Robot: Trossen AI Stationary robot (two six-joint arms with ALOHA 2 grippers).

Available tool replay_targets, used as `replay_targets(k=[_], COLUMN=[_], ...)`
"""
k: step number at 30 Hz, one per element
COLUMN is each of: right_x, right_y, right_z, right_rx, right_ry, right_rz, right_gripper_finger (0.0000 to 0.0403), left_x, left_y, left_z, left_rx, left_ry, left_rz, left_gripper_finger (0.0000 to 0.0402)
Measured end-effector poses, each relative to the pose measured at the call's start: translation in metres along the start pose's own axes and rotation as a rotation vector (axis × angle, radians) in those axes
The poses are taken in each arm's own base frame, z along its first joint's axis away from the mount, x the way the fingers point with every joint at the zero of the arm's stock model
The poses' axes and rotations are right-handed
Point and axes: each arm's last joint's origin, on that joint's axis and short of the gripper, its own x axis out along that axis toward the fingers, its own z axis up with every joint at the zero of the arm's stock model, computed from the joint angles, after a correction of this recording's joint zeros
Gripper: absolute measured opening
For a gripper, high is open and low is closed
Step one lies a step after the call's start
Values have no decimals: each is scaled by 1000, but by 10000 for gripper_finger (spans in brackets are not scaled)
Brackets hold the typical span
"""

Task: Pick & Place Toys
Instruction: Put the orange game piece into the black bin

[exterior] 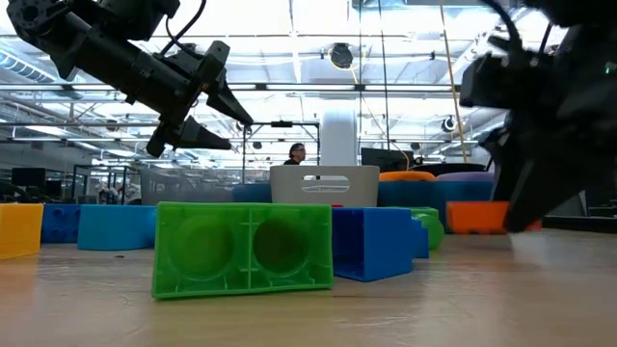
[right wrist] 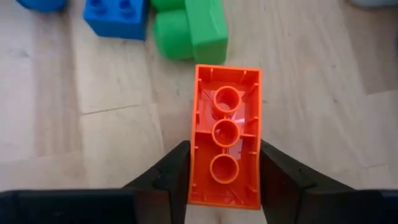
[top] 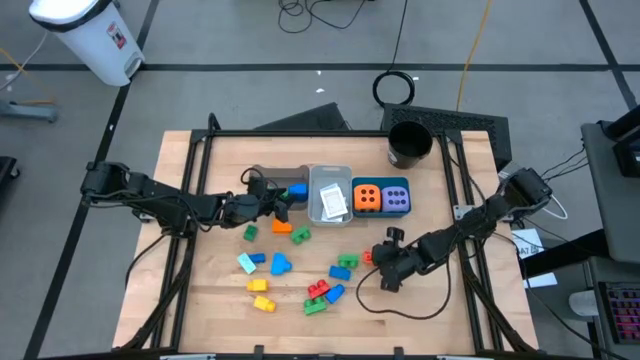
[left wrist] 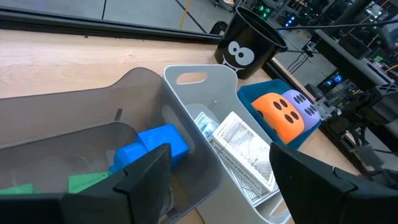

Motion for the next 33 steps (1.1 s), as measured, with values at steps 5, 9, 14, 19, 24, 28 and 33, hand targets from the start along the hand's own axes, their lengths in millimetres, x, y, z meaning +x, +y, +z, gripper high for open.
replay_targets(k=[5, 9, 14, 19, 24, 28, 33], right_x=[-20, -36, -49, -54, -57, -55, -47], right_y=[-6, -10, -15, -13, -8, -6, -4], right_z=[6, 14, 21, 32, 46, 48, 48], right_rx=[-16, -68, -251, -417, -480, -520, -566], right_ry=[-73, -178, -285, -408, -522, -536, -516], right_rz=[-18, -53, -170, -298, -341, -359, -401], right_gripper_finger=[140, 140, 138, 141, 138, 138, 138], left_x=[0, -1, -6, -12, -9, 2, 27], left_y=[0, -6, -19, -29, -36, -51, -81], left_z=[0, 3, 6, 3, -6, -12, -17], left_rx=[-4, 1, 49, 76, 74, 82, 123], left_ry=[-3, -22, -32, -50, -26, 16, 28], left_rz=[-5, -58, -214, -295, -314, -342, -369], left_gripper_finger=[280, 280, 280, 280, 280, 280, 280])
